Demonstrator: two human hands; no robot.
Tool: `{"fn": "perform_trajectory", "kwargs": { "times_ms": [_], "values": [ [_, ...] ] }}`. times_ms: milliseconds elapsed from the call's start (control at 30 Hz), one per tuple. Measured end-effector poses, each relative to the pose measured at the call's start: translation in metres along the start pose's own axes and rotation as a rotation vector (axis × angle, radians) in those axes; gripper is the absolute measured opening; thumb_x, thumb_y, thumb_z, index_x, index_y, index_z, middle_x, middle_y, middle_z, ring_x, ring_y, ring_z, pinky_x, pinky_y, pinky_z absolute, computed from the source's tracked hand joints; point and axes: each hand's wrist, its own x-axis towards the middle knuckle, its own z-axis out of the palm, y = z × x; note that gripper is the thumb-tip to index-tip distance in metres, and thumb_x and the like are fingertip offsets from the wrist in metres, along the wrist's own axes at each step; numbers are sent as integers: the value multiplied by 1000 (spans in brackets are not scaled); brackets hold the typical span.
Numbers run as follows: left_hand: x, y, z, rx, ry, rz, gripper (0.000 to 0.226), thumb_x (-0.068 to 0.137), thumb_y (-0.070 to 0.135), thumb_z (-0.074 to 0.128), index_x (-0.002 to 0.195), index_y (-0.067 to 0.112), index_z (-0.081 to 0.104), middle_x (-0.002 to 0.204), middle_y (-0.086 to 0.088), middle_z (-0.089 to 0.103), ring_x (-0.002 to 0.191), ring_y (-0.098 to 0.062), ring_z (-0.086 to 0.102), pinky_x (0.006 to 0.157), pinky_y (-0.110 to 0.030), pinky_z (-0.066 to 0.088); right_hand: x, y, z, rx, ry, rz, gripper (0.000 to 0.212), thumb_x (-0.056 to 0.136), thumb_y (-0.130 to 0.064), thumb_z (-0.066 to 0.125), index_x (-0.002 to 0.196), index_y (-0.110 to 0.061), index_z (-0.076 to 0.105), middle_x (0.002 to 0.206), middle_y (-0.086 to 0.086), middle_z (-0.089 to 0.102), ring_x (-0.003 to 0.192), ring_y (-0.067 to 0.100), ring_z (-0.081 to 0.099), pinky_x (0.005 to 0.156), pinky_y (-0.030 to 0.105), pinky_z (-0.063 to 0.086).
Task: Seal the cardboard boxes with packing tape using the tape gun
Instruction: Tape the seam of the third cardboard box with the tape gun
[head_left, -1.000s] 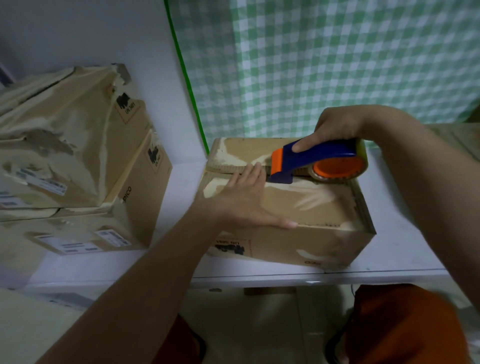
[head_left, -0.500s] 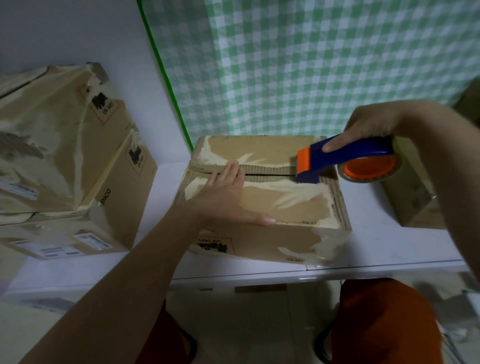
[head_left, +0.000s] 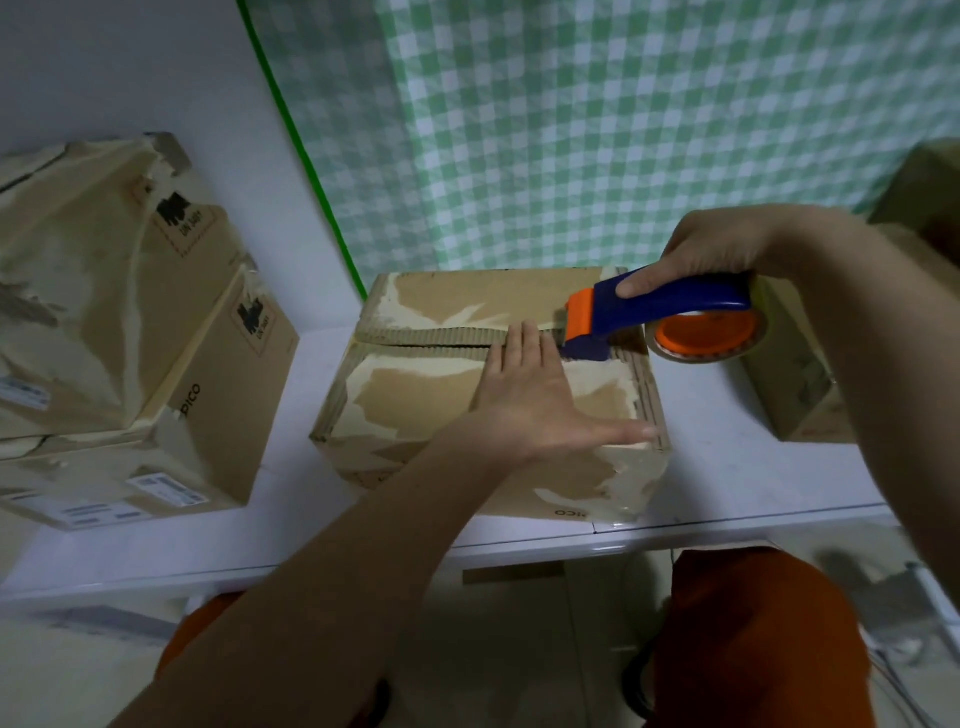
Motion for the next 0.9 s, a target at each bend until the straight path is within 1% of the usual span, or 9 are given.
{"fn": "perform_trajectory", "kwargs": {
  "times_ms": [133, 300, 433, 500, 567, 633, 700, 800, 900],
  "values": [
    [-2, -15, -4, 2, -19, -10, 142, 53, 99, 34, 150, 8, -15, 156, -11, -25, 143, -25, -25, 119, -45, -9, 0, -2, 0, -3, -2, -4, 58, 58, -63, 68, 69, -6, 63, 50, 2, 61, 49, 18, 56, 54, 27, 43],
    [3, 18, -2, -17, 11, -102, 152, 46, 102, 34, 148, 2, -17, 155, -20, -24, 142, -34, -25, 117, -47, -13, -1, 8, -1, 27, -4, 10, 64, 53, -66, 68, 75, -6, 66, 53, 3, 64, 51, 18, 58, 56, 27, 45],
    [9, 23, 2, -18, 12, -118, 149, 49, 101, 35, 149, 3, -16, 155, -19, -23, 143, -33, -25, 117, -47, -13, -2, 14, -1, 58, -9, -6, 68, 51, -68, 67, 79, -6, 67, 60, 5, 66, 54, 19, 60, 57, 28, 46],
    [7, 12, 1, -36, 1, -91, 143, 53, 97, 41, 151, 8, -13, 156, -16, -23, 143, -30, -25, 117, -46, -11, -3, 15, 3, 95, -20, -25, 65, 56, -66, 67, 79, -6, 66, 61, 5, 66, 54, 18, 60, 56, 27, 46],
    [4, -2, -2, -33, -7, -64, 133, 58, 90, 49, 153, 13, -5, 157, -13, -23, 144, -27, -24, 118, -46, -8, -3, 14, 9, 141, -27, -44, 55, 65, -61, 67, 78, -7, 65, 59, 3, 66, 51, 15, 59, 52, 24, 45],
    [1, -12, -3, -19, -19, -57, 124, 64, 83, 54, 153, 15, 2, 157, -11, -22, 144, -26, -23, 119, -45, -7, -3, 12, 15, 171, -51, -65, 51, 68, -58, 67, 78, -8, 64, 57, 1, 67, 49, 12, 61, 49, 22, 45],
    [1, -13, -1, 5, 3, -49, 121, 65, 82, 54, 153, 16, 5, 158, -9, -21, 145, -26, -21, 119, -46, -6, -3, 11, 17, 182, -58, -73, 50, 67, -58, 66, 80, -9, 64, 57, -1, 68, 48, 10, 62, 49, 21, 46],
    [1, -8, 8, 20, 72, -58, 131, 55, 94, 44, 154, 20, 0, 160, -5, -15, 146, -26, -16, 118, -50, -5, -7, 13, 17, 213, -82, -73, 48, 69, -55, 67, 80, -9, 64, 54, -2, 68, 45, 8, 62, 44, 19, 47],
    [4, -8, 12, 18, 110, -71, 125, 59, 92, 43, 154, 22, 0, 161, -4, -12, 147, -26, -13, 118, -50, -3, -12, 18, 22, 270, -105, -70, 42, 75, -48, 68, 79, -7, 63, 53, -1, 66, 43, 7, 61, 40, 17, 46]
  ]
}}
